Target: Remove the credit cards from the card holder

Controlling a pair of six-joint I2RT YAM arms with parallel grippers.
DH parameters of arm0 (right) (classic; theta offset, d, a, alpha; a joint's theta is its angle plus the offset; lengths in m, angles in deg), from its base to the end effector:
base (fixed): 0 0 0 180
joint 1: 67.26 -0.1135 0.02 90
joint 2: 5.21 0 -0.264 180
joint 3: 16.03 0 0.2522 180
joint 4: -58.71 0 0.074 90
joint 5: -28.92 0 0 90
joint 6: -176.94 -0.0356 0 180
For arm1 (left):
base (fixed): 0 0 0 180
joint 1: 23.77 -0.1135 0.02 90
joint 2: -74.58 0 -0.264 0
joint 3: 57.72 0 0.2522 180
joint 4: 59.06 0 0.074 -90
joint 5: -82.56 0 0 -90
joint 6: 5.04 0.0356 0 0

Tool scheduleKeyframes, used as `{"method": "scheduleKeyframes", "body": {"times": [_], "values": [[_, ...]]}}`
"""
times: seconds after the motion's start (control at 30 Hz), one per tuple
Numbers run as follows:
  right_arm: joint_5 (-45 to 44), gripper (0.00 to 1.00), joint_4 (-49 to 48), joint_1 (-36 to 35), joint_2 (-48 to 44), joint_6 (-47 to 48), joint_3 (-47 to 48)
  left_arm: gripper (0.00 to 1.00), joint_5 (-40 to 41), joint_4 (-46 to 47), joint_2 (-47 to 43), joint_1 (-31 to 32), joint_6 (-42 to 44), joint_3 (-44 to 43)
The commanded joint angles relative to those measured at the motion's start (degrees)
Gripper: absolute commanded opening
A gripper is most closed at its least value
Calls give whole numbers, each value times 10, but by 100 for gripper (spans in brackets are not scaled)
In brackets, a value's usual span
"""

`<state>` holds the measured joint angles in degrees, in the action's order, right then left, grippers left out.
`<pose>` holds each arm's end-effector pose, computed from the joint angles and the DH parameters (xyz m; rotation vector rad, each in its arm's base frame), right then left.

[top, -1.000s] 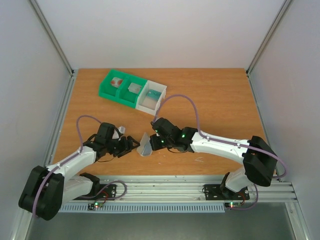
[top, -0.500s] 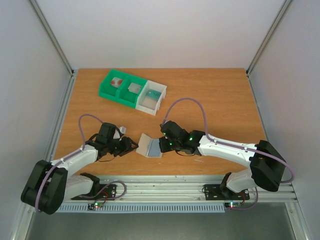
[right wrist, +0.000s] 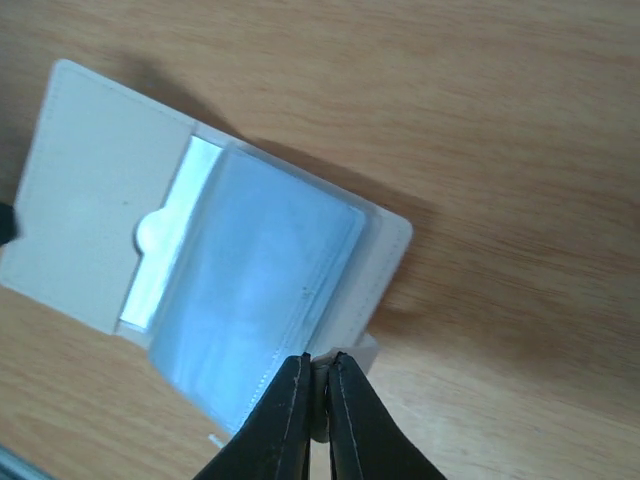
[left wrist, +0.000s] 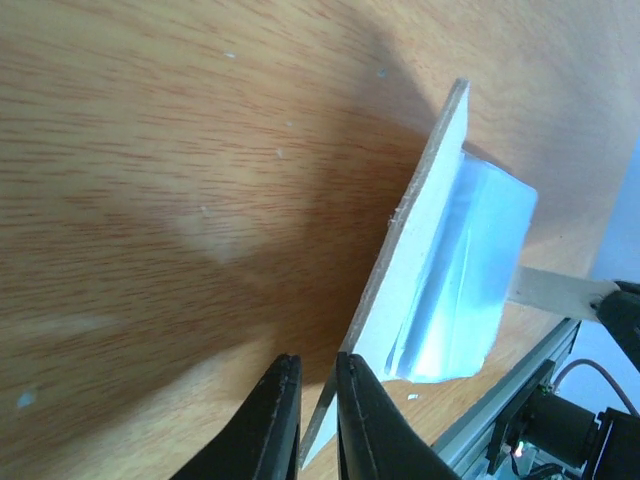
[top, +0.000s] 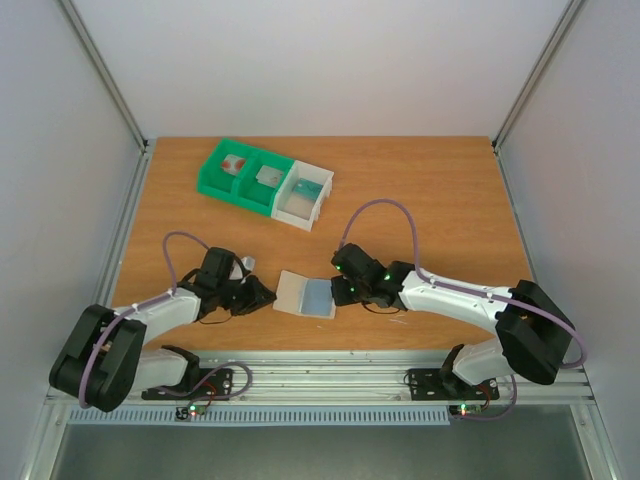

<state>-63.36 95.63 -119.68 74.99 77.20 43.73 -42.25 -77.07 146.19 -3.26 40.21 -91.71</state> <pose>0.1661 0.2135 0.1933 -0.9363 2.4383 0.3503 0.1753 -0.0873 0.1249 -0.3134 2.7160 -1.1722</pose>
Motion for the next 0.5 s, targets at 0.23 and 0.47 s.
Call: {"method": "scheduleKeyframes", "body": {"times": [0.23, 0.47], "values": [[-5, 32, 67, 6, -43, -11, 27, 1, -32, 125, 23, 32, -55, 30], [58, 50, 47, 5, -50, -39, 27, 1, 9, 103, -24, 64, -81, 37]]}}
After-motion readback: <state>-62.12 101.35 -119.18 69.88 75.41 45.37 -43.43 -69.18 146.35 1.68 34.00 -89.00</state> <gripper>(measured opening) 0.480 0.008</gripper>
